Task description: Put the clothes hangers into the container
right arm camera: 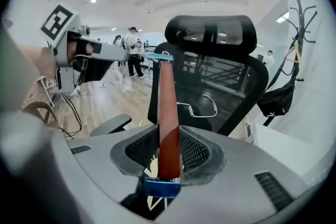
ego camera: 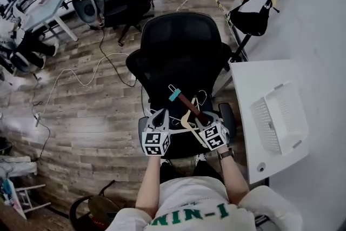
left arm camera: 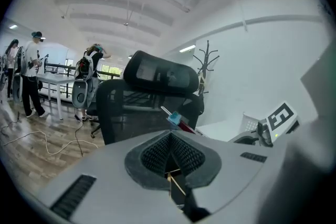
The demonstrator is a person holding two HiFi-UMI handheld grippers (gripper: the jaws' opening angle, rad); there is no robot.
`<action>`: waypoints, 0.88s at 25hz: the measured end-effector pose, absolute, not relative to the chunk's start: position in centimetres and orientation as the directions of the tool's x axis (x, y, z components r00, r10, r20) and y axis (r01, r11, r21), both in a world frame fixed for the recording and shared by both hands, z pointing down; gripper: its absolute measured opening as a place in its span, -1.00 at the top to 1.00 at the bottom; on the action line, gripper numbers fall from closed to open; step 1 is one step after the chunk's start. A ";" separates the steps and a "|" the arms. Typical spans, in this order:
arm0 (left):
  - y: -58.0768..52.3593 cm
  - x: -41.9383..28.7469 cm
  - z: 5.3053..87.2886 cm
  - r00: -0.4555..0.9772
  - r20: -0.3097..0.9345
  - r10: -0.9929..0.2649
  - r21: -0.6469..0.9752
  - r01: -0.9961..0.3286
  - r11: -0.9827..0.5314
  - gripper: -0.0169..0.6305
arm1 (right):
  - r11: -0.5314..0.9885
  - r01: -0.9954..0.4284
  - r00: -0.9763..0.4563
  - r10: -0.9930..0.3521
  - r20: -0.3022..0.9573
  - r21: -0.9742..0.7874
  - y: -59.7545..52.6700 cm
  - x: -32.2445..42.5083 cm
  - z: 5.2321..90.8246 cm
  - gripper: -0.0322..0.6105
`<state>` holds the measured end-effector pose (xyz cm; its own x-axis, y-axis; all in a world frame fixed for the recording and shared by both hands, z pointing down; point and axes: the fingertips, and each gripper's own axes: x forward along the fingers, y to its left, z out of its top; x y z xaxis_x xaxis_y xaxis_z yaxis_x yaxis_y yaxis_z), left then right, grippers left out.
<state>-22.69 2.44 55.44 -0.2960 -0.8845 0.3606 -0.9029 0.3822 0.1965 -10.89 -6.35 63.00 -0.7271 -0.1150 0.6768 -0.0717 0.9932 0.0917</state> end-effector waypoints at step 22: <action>-11.6 -9.6 42.8 0.023 0.157 -0.987 0.180 -0.984 0.006 0.91 | 0.917 -0.380 -0.770 -0.385 0.508 0.120 -15.9 1.3 43.1 0.46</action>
<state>-9.64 -11.65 42.81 0.0227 -0.9874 0.1568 -0.9836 0.0060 0.1803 1.27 -15.87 43.13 -0.7704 -0.3855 0.5078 -0.3800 0.9172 0.1198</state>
